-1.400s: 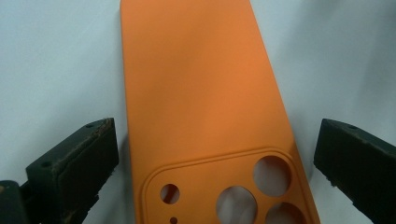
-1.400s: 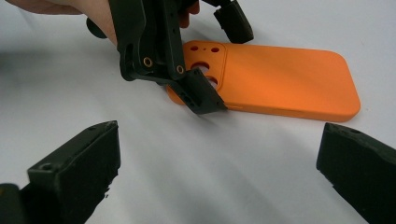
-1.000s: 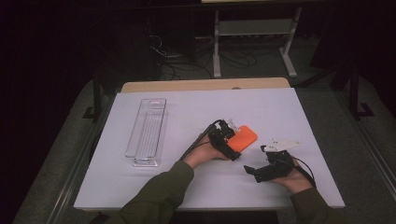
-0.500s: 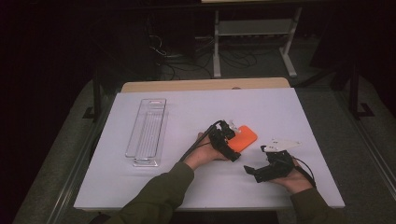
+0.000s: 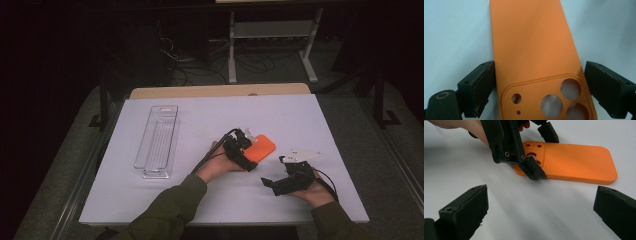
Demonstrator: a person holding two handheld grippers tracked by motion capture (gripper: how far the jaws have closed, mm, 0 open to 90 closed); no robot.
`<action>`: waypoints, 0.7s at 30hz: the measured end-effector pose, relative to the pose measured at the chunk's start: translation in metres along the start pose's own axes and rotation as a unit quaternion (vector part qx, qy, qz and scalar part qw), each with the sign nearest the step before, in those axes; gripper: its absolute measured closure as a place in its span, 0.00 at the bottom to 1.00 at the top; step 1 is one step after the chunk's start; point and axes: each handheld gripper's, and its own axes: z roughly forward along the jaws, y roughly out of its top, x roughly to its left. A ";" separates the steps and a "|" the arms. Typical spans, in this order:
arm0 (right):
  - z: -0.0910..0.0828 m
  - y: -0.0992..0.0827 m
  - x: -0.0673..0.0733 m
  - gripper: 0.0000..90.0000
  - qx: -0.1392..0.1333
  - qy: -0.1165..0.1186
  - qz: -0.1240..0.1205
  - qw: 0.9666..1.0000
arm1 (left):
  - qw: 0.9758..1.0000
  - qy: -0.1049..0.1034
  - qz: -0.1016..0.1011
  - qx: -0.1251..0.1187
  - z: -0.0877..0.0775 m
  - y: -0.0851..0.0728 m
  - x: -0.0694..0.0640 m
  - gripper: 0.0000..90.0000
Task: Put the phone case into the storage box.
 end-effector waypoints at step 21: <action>-0.001 0.000 -0.001 0.00 -0.002 0.000 0.002 1.000 | 1.000 -0.004 -0.003 -0.019 -0.002 -0.004 0.003 0.17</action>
